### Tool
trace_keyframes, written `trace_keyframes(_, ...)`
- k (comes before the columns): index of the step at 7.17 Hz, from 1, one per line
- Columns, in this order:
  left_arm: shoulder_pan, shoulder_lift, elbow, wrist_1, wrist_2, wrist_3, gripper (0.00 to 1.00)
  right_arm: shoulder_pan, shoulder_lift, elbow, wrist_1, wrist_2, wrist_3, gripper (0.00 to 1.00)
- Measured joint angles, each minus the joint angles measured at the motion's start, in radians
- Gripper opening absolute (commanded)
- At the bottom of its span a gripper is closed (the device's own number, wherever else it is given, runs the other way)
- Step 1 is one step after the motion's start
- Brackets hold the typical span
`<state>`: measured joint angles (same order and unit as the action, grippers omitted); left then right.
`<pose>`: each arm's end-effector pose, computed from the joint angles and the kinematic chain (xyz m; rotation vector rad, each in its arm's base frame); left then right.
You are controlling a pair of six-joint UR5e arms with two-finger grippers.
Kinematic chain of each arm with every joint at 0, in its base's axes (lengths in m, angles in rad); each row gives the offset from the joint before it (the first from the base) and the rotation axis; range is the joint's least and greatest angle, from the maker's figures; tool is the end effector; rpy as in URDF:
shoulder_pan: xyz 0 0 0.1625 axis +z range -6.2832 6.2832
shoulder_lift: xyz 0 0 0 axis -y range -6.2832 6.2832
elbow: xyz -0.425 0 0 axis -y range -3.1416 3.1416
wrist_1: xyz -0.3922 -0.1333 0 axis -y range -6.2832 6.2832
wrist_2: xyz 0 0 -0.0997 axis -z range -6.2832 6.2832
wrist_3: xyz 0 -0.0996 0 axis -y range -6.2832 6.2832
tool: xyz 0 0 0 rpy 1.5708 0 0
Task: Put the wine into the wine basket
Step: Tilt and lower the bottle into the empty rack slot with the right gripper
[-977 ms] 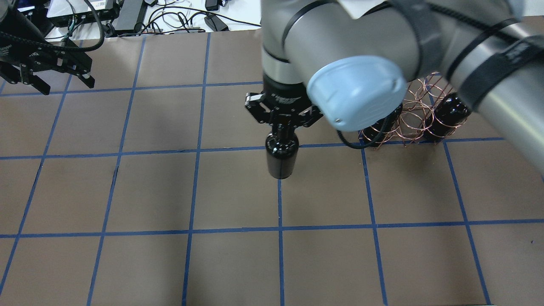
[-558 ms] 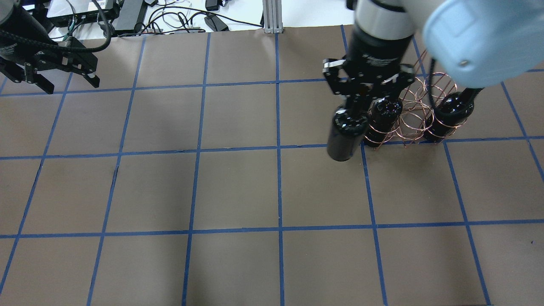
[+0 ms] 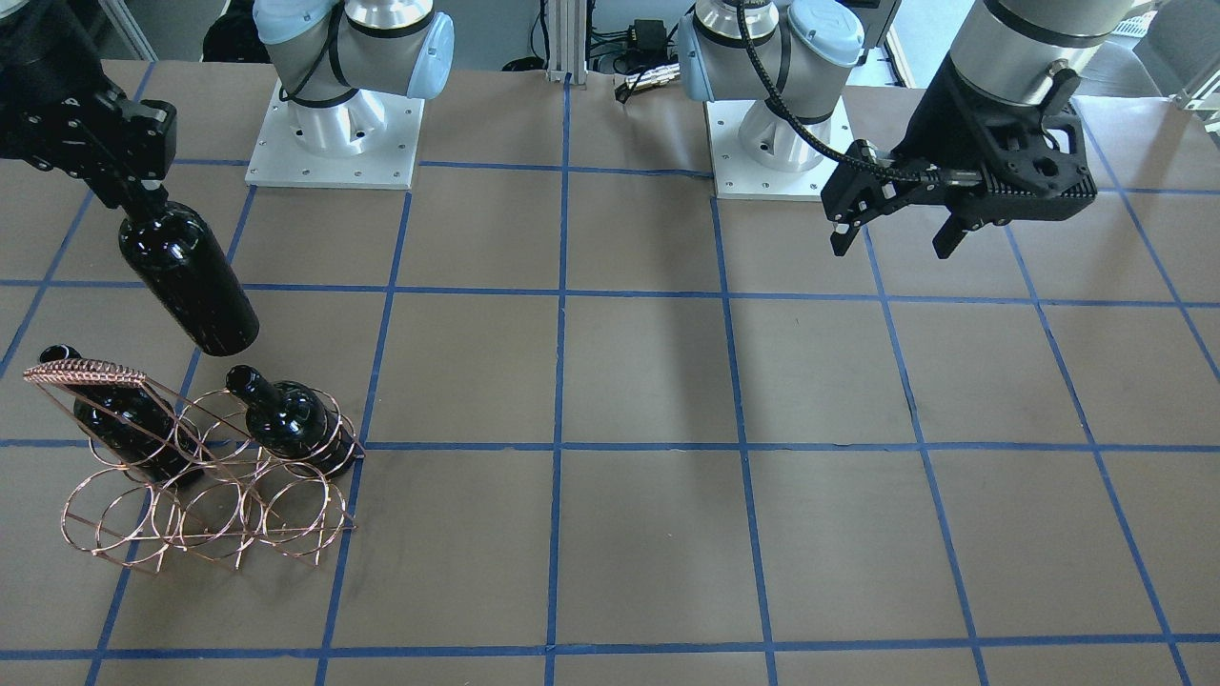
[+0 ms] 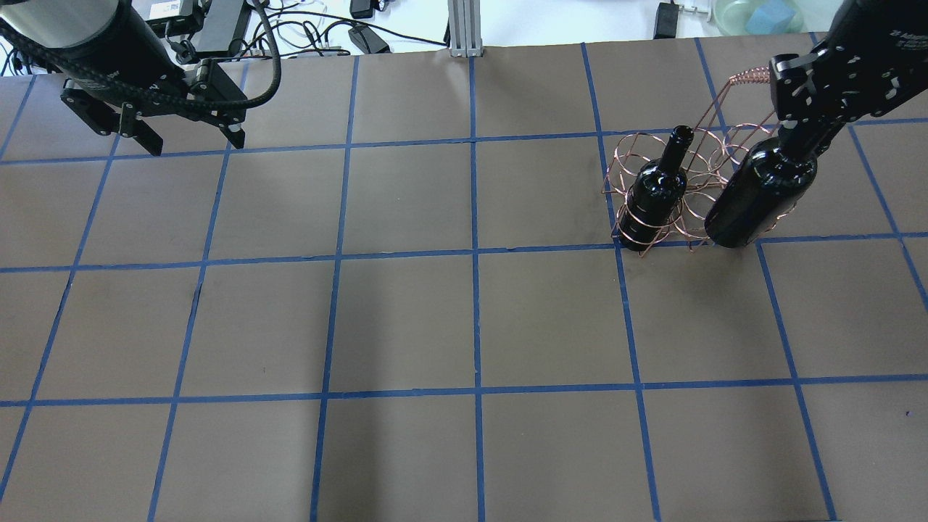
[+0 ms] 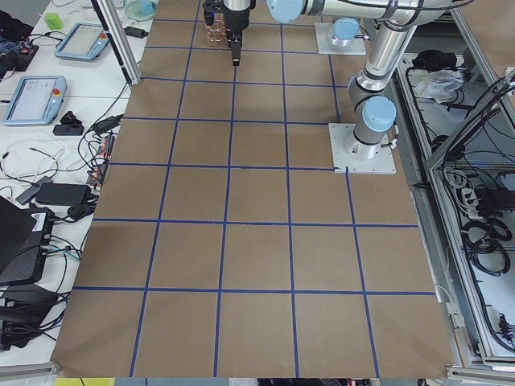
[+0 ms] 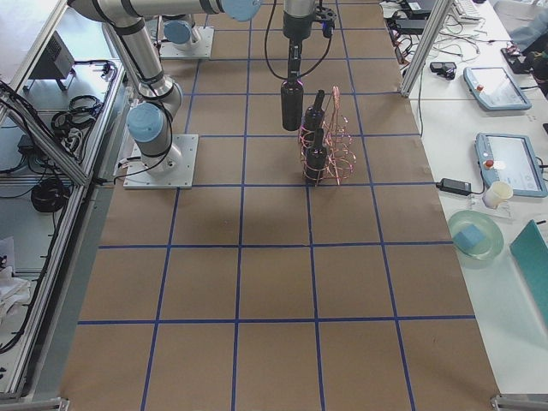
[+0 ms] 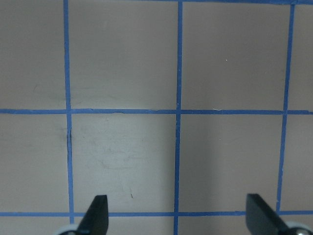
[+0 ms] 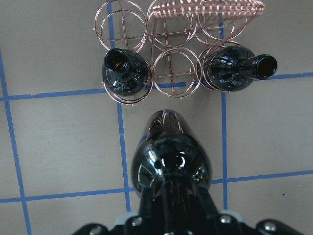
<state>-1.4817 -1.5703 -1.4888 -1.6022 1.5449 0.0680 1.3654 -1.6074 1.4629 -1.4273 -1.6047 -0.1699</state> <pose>-0.0913 -0.5054 0.5255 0.0319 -3.1185 0.0826 0.0309 -0.4889 0.5442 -0.0552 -3.1076 -0.0083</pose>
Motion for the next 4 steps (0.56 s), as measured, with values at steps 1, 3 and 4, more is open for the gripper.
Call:
trace_keyframes(1, -0.002, 0.003, 0.0, -0.001, 0.003, 0.004, 1.0, -0.012, 0.017, -0.001, -0.022, 0.012, -0.022, 0.0)
trace_keyframes(3, -0.002, 0.006, -0.002, -0.002, 0.0, 0.004, 1.0, -0.017, 0.068, -0.012, -0.083, 0.031, -0.032, 0.0)
trace_keyframes(4, -0.002, 0.005, -0.003, -0.002, 0.0, 0.001, 1.0, -0.017, 0.094, -0.026, -0.097, 0.033, -0.034, 0.0)
